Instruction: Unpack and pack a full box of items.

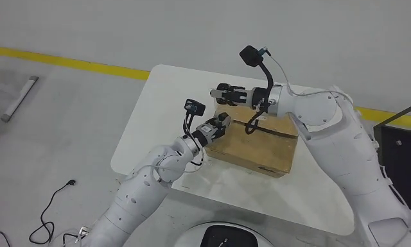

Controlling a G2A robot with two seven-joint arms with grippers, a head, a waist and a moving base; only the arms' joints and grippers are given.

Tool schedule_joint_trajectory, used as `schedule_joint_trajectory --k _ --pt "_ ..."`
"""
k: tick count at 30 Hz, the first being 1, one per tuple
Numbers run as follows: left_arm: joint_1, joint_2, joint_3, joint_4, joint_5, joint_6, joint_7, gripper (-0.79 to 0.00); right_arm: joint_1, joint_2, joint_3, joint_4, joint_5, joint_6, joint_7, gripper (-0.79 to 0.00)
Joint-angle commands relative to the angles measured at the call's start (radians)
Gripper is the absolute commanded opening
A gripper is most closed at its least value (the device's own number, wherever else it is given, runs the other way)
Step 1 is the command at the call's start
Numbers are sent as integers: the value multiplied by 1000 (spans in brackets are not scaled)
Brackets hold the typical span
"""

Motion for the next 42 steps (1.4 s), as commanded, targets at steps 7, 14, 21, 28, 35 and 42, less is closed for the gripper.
schedule_joint_trajectory --k 7,14,21,28,35,42 --pt "15 -6 -7 -3 -10 -2 -19 -785 63 -17 -22 68 6 10 -49 -471" --pt "22 -10 -24 -4 -32 -9 -27 -785 85 -24 -15 113 10 12 -88 -511" --pt "27 -9 -61 -9 -40 -18 -26 -785 10 -5 67 119 13 7 -110 -686" --pt "48 5 -137 -32 -28 -20 -22 -785 -143 32 193 66 -3 0 -91 -785" --pt "109 32 -253 -83 -10 -28 -48 -785 -276 52 259 26 1 -1 -75 -785" --pt "167 53 -330 -108 46 -22 -80 -785 -328 54 256 40 15 -23 -79 -785"
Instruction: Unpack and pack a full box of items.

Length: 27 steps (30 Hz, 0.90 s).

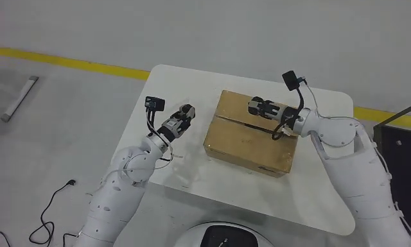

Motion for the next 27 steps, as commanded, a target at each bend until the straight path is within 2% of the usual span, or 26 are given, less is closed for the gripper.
schedule_joint_trajectory --k 1,15,16,17,18,19,27 --pt "15 4 -18 -3 6 6 -2 -785 -13 0 -1 8 5 -4 1 -785" --pt "44 2 -37 15 22 92 63 -785 -64 4 -5 38 18 -25 15 -785" --pt "43 1 -35 18 19 97 65 -751 -65 4 -5 39 19 -26 16 -785" --pt "42 0 -33 20 18 100 67 -511 -66 5 -5 40 20 -27 16 -785" --pt "39 -1 -31 24 18 104 67 -120 -67 5 -5 40 20 -27 16 -785" --pt "36 -1 -31 30 19 111 66 0 -68 5 -6 41 19 -27 19 -785" --pt "28 1 -37 31 46 123 35 0 -73 6 -5 50 18 -23 16 -785"
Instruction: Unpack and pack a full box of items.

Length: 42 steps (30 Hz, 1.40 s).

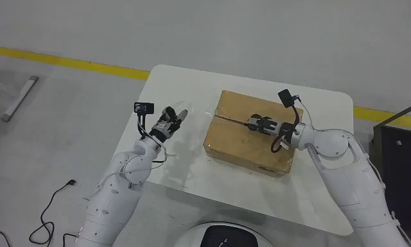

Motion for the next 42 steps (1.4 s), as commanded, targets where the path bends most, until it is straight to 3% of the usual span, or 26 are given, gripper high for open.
schedule_joint_trajectory --k 1,28,42 --pt "6 0 -7 -7 -13 2 -3 0 0 0 -2 5 2 0 -4 -785" --pt "107 33 -98 -141 91 29 -172 0 23 -8 -35 81 -4 23 -30 -785" --pt "119 46 -134 -260 -18 -20 -316 0 13 -7 -31 90 -4 32 -43 -785"
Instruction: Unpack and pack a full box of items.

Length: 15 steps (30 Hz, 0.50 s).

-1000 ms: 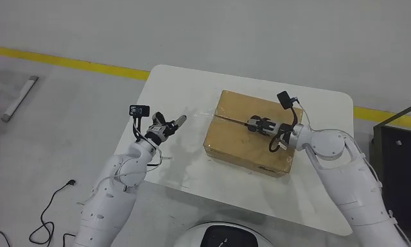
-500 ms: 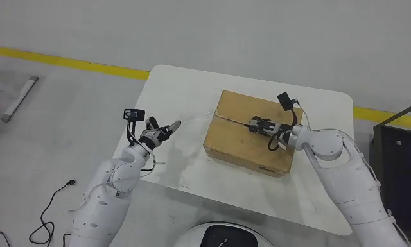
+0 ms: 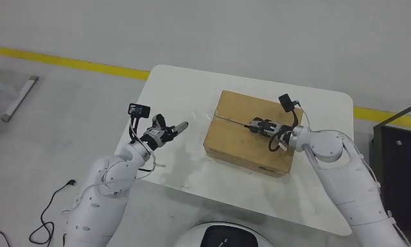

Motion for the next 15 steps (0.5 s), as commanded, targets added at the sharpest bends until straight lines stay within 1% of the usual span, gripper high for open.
schedule_joint_trajectory --k 1,4,8,12,15 --pt "4 2 -10 -10 -26 -6 -20 0 1 0 -1 1 -2 3 -1 -785" --pt "5 7 -23 -26 -32 -16 -45 0 3 0 -3 5 -10 8 -3 -785" --pt "12 11 -28 -46 -19 -21 -48 0 5 -1 -1 -3 -3 2 -7 -785" --pt "21 13 4 -73 23 -54 -50 0 -9 4 38 -66 28 -64 -12 -785" --pt "22 9 56 -72 43 -87 -32 0 -47 15 98 -124 26 -105 -29 -785"
